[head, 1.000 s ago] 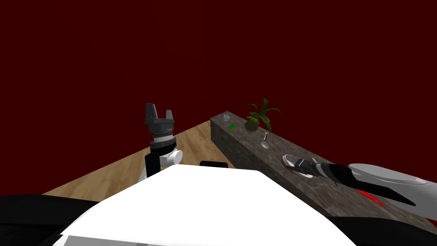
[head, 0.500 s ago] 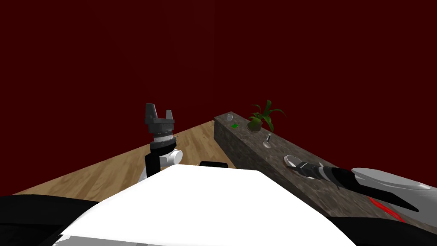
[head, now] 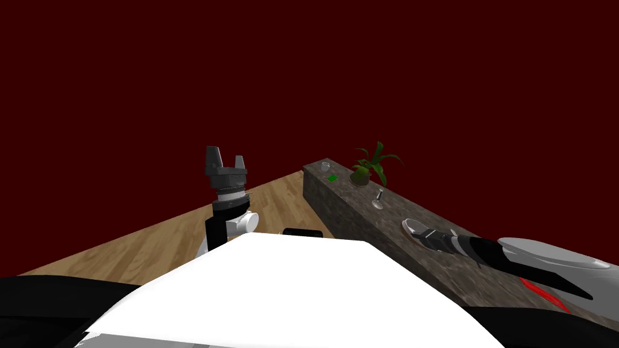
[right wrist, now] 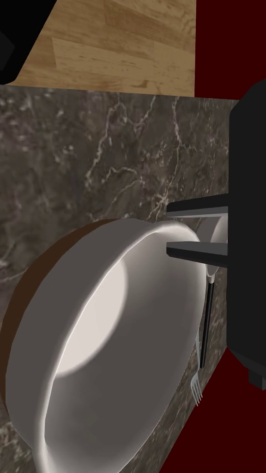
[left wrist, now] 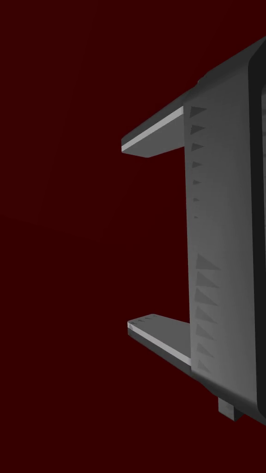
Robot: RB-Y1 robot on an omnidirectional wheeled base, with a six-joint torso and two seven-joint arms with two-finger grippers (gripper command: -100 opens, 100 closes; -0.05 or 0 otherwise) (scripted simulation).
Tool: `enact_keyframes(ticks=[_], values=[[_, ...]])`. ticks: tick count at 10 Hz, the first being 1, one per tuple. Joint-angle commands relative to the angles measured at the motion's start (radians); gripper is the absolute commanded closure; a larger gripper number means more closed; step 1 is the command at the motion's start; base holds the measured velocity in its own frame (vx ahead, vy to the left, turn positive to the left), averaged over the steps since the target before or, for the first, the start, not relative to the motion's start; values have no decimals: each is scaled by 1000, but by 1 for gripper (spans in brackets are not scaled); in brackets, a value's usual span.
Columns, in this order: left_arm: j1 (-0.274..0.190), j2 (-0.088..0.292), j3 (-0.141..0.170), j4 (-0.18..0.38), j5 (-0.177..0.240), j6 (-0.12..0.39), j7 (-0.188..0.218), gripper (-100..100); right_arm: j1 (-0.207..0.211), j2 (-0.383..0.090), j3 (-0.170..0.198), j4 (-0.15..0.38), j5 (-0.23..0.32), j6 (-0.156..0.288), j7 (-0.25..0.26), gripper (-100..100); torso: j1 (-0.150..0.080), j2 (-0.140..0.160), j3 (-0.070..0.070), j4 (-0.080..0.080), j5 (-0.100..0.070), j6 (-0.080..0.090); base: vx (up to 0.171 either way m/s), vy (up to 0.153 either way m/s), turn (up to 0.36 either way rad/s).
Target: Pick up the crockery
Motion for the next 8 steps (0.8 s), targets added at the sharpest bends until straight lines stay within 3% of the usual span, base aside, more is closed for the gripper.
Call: enact_keyframes(ticks=[1, 6, 7, 8], values=[[0, 0, 0, 0, 0, 0, 0, 0, -3, -9, -5, -7, 3, -14, 17, 100, 0, 0, 0, 0, 0, 0, 91, -4, -232], [0, 0, 0, 0, 0, 0, 0, 0, -2, -55, -35, -73, 12, -56, 93, 100, 3, -10, -6, -2, 1, 1, 167, 16, -351], [0, 0, 0, 0, 0, 0, 0, 0, 5, -50, -32, -70, 7, -43, 79, 100, 2, -11, -6, -2, 2, 1, 83, 8, -89], [0, 0, 0, 0, 0, 0, 0, 0, 7, -52, -33, -71, 7, -46, 83, 0, 1, -7, -4, -2, 1, -2, 12, 3, 16]])
